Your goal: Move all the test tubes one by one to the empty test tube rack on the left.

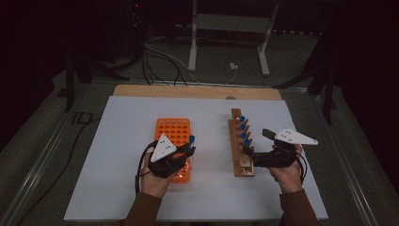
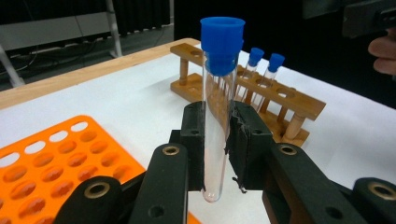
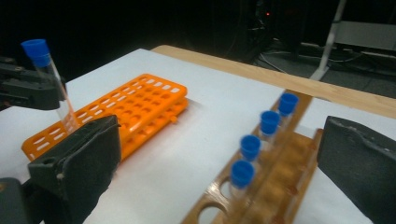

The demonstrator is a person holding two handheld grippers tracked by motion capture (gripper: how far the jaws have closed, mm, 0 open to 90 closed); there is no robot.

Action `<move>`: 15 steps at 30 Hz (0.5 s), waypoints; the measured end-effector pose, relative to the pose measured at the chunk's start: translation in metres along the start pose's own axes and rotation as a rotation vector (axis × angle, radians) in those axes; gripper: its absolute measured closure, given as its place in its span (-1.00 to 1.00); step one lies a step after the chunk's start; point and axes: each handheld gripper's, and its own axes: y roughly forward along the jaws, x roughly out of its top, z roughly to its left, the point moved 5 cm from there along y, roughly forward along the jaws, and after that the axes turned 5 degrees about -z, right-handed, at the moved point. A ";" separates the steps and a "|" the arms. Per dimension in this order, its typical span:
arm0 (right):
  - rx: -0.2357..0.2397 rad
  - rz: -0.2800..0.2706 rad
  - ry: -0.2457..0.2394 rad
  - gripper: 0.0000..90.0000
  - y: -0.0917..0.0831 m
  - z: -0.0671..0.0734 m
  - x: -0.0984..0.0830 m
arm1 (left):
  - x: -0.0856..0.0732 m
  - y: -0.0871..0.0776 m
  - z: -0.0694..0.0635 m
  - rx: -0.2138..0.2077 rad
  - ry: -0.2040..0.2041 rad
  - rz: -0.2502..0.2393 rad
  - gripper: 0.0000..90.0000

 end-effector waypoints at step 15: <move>-0.012 -0.011 0.018 -1.00 -0.010 -0.007 -0.005 | -0.024 -0.008 0.001 0.012 -0.008 0.041 0.71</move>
